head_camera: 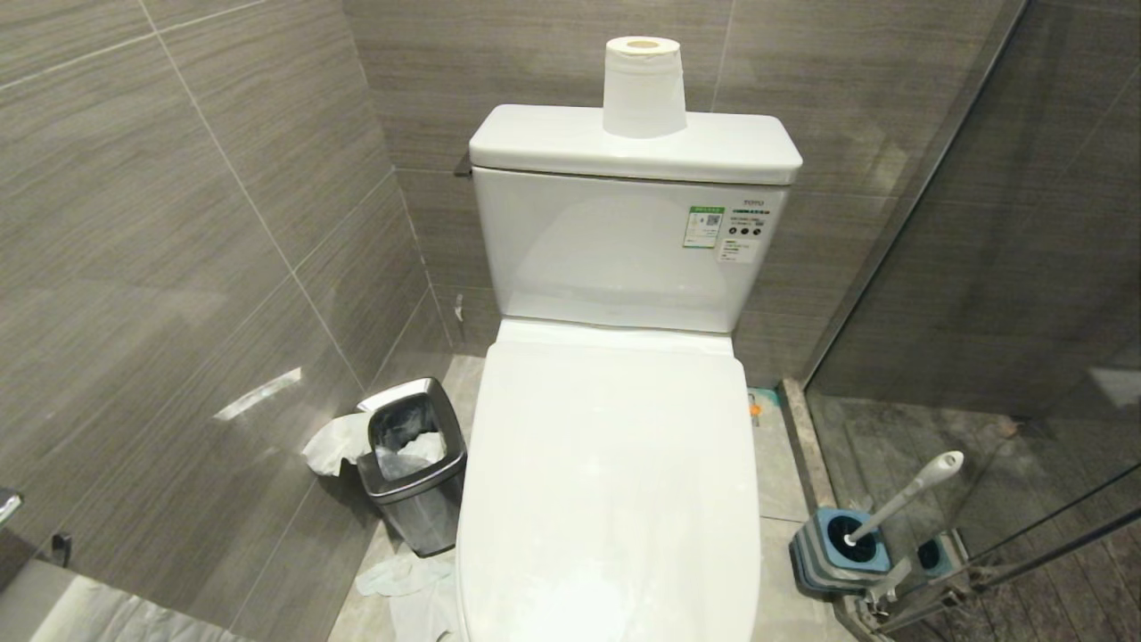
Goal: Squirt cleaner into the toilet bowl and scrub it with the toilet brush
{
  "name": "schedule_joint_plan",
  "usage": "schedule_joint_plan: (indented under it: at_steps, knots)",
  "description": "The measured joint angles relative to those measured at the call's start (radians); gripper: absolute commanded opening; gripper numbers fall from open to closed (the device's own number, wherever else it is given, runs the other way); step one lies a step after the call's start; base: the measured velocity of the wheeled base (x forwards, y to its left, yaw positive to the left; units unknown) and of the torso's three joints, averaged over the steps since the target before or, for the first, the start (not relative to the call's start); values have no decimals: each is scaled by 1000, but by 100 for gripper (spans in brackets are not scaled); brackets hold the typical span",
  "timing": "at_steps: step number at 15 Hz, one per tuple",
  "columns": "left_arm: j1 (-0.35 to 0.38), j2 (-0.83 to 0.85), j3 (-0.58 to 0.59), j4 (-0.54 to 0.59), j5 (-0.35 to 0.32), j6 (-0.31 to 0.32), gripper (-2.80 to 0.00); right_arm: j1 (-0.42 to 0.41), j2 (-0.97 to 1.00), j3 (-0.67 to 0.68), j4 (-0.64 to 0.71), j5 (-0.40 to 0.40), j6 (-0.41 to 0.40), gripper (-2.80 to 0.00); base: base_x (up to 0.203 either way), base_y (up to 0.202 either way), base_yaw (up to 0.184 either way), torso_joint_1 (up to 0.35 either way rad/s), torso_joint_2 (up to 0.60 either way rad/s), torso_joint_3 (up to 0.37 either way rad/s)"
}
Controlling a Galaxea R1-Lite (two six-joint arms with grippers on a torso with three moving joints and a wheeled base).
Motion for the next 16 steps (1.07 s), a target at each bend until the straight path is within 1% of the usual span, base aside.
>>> schedule_joint_plan:
  at_steps: [16]
  knots:
    - [0,0,0,0,0,0,-280,0,0,0,0,0,0,-280,0,0,0,0,0,0]
